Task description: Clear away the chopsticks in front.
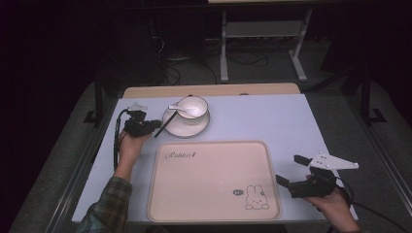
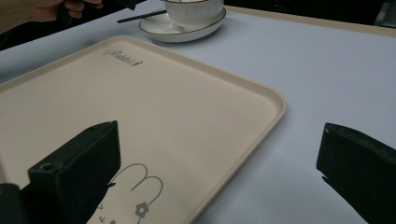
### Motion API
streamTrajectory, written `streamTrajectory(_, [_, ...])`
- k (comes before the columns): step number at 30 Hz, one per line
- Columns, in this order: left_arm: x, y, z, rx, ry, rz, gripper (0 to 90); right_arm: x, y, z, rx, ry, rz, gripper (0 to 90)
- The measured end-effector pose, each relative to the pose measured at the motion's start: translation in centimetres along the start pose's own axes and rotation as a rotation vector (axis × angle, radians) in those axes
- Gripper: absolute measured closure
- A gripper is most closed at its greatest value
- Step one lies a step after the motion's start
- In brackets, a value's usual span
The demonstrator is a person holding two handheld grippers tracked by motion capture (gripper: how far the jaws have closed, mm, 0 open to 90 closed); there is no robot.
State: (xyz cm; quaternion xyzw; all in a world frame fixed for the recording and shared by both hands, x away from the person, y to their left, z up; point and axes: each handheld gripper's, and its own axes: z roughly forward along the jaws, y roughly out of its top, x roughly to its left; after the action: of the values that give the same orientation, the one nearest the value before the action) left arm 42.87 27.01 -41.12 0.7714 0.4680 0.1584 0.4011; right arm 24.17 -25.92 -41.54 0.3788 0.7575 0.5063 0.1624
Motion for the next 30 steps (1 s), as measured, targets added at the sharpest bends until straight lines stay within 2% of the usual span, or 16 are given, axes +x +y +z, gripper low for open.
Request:
streamTrajectory(12, [0.1, -0.2, 1.2, 0.005, 0.001, -0.006, 81.2, -0.2, -0.2, -0.1, 0.007, -0.005, 0.000, 0.0])
streamTrajectory(25, [0.2, -0.6, 1.8, 0.032, 0.010, -0.009, 82.7, -0.1, -0.2, 0.0, 0.008, -0.004, 0.000, 0.0])
streamTrajectory(30, [0.3, -0.9, 2.1, 0.043, 0.009, -0.021, 84.4, -0.2, -0.2, 0.0, 0.006, -0.005, 0.002, 0.0])
